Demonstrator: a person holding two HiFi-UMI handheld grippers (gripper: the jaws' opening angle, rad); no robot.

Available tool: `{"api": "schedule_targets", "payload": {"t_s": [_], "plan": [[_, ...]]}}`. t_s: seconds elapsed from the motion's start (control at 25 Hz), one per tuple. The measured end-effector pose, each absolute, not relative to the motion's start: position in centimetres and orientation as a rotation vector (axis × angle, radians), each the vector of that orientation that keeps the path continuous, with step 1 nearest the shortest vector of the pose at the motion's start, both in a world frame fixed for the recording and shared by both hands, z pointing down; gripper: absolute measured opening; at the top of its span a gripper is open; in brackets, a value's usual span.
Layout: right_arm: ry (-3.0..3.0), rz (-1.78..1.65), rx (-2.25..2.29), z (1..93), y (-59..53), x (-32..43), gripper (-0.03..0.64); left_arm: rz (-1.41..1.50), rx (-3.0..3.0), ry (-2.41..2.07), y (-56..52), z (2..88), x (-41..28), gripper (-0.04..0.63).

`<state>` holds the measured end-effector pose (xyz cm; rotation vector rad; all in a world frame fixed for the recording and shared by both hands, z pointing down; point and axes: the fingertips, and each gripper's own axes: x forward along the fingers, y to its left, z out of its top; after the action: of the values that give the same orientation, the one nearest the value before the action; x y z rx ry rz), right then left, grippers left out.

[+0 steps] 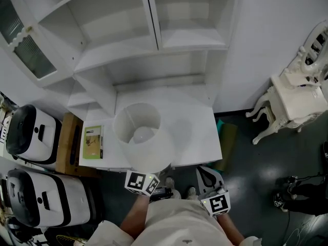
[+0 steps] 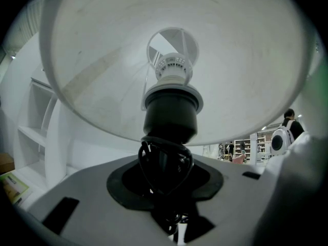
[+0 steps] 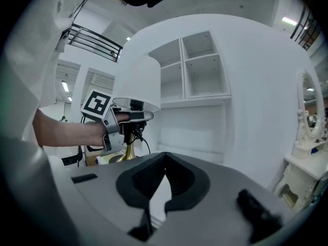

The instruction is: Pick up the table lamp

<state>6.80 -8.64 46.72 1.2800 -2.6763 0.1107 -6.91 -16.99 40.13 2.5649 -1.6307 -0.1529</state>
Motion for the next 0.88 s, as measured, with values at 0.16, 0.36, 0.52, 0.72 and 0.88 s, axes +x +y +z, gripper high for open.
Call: {"api": "schedule_targets", "payload": {"t_s": [0.16,0.36,0.52,0.72,0.88], "plan": [[-2.696,0.116,1.252,46.9,-8.2,7.0,0.012,-0.150,2.573,-1.621,-15.5,40.0,-6.1,0.161],[-2.725,0.133,1.179,47.1,-7.6,7.1,0.012,-0.174,2.558,-1.621,-13.4,39.7,-5.3,0.161],[-2.745,0.153,1.137,47.7,-7.2,7.4,0.012,-0.172,2.546,-1.639,-11.9,39.9,-4.5,0.161],[-2.766,0.180,1.067,48.3,-6.7,7.4,0.012,-0.162,2.522,-1.678,-10.0,40.4,-4.3,0.161],[-2.789,0.171,1.033,48.5,-6.7,7.6,0.012,-0.176,2.501,-1.705,-8.7,40.5,-4.3,0.161]]}}
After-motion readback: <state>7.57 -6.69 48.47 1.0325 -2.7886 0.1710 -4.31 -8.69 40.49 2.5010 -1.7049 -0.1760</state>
